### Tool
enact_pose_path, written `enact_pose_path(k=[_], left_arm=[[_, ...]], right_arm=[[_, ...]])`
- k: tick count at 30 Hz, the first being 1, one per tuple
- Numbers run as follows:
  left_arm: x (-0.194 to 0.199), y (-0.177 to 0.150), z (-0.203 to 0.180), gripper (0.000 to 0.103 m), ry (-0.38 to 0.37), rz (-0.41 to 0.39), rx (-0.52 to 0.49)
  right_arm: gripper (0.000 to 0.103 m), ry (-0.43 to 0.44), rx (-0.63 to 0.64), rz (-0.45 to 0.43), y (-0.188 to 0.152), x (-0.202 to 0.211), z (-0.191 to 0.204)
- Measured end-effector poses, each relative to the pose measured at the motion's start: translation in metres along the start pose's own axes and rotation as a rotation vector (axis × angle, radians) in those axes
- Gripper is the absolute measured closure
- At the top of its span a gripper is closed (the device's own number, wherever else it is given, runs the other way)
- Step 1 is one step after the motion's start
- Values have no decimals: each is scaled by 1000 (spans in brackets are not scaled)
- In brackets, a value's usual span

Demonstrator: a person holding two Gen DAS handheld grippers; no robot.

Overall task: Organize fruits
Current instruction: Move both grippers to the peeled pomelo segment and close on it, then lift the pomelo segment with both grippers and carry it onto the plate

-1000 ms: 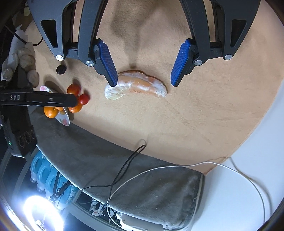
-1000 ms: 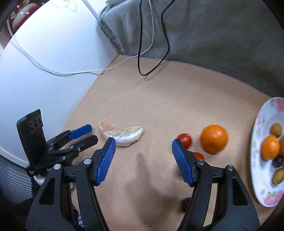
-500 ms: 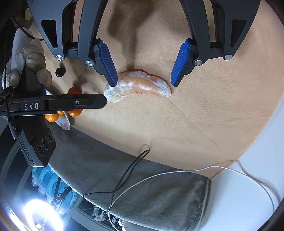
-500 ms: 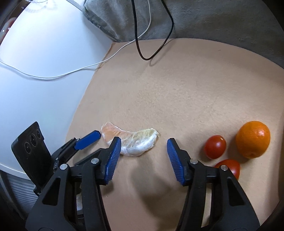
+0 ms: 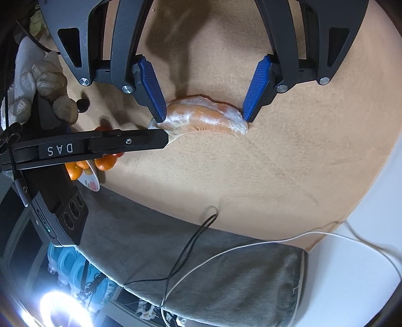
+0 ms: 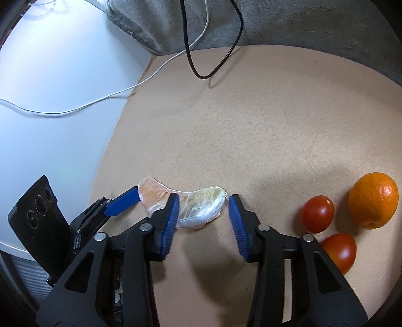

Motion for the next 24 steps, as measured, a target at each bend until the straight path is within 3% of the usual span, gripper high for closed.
enact_pose_path(k=[24], left_arm=[[2,5,-27,41,41,-57,-64]], right_arm=[[73,-9,-29,-71,-13,24,-10]])
Point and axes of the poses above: each gripper's, at about its wrist camera, not at the fingertips, and x roughly against the way its jaws point, z to its left, y to its top, the point moved 1 cm from there along -x, roughly the way its jaws point, and after that the axes turned 14 degrees about -y, right-handed, at the moved point
